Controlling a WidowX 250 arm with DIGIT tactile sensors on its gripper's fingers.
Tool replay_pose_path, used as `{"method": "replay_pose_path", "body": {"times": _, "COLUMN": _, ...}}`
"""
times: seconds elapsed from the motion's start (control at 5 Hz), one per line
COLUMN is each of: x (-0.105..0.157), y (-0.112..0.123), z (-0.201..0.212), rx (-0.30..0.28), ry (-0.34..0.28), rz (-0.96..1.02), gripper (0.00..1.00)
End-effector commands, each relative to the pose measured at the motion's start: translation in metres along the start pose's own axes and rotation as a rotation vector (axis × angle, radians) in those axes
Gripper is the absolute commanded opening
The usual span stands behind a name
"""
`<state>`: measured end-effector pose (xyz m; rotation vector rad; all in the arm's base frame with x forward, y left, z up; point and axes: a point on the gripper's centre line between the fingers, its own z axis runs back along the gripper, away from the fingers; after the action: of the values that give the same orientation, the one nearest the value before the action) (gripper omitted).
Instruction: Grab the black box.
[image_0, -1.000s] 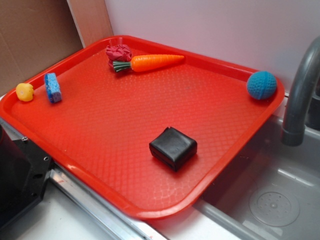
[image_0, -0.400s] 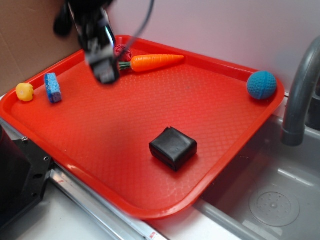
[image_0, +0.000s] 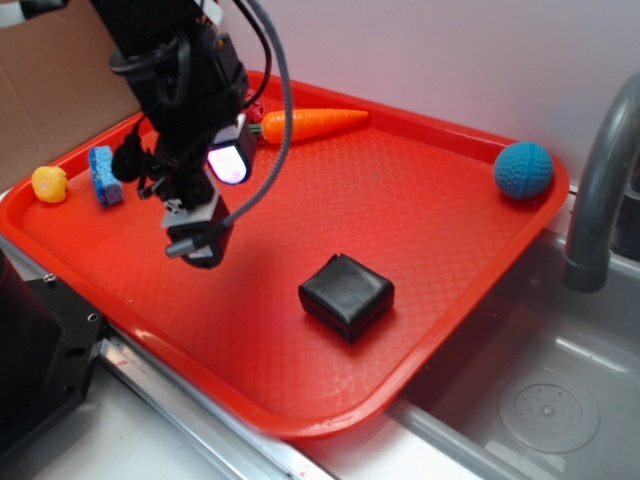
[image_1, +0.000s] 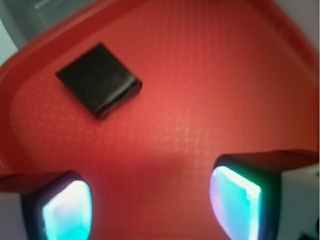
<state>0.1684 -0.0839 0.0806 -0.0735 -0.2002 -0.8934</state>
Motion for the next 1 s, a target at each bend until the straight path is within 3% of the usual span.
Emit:
{"method": "replay_pose_path", "body": {"times": 0.0, "x": 0.009, "y": -0.007, "z": 0.009, "rx": 0.017, "ry": -0.033, "rz": -0.011, "gripper": 1.0}}
{"method": "replay_pose_path", "body": {"times": 0.2, "x": 0.009, "y": -0.007, "z": 0.009, "rx": 0.017, "ry": -0.033, "rz": -0.011, "gripper": 1.0}}
{"method": "replay_pose_path", "body": {"times": 0.4, "x": 0.029, "y": 0.0, "z": -0.011, "rx": -0.019, "ry": -0.019, "rz": -0.174, "gripper": 1.0}}
{"method": "replay_pose_path", "body": {"times": 0.8, "x": 0.073, "y": -0.01, "z": -0.033, "rx": -0.072, "ry": -0.035, "rz": -0.484, "gripper": 1.0}}
